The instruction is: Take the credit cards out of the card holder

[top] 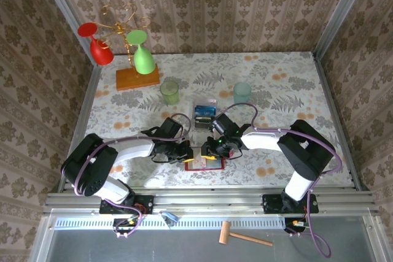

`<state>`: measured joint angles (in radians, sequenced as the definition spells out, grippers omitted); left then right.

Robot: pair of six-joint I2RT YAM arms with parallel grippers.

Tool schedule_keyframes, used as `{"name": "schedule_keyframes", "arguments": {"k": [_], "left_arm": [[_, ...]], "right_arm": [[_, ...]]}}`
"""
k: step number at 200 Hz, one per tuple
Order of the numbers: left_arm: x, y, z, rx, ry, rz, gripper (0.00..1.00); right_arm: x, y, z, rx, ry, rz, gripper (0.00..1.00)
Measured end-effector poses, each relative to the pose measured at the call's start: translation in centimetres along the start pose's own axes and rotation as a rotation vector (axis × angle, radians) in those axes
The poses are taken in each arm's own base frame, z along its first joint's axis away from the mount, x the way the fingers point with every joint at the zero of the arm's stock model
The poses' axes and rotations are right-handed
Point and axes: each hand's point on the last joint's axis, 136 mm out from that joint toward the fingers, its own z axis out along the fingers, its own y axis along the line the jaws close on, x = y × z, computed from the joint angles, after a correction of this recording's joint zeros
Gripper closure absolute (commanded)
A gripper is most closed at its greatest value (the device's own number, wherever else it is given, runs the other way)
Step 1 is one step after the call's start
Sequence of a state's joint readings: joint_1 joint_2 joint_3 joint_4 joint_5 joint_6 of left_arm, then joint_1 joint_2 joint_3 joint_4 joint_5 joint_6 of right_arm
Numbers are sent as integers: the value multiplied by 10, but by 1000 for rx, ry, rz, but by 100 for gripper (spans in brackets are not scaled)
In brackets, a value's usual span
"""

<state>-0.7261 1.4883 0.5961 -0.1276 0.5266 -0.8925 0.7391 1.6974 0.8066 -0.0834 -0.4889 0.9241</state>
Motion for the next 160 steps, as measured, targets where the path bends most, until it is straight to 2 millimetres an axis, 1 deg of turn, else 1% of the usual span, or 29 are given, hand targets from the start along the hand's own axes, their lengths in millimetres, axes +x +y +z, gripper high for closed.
{"name": "schedule_keyframes", "arguments": {"k": [125,160], "left_arm": [[0,1,0,-4,-2,-1,100],[0,2,-2,-11,-7,-2,100]], "right_arm": [[1,0,-1,-12,2,17,93],[0,0,-1,-19,-2,18,95]]}}
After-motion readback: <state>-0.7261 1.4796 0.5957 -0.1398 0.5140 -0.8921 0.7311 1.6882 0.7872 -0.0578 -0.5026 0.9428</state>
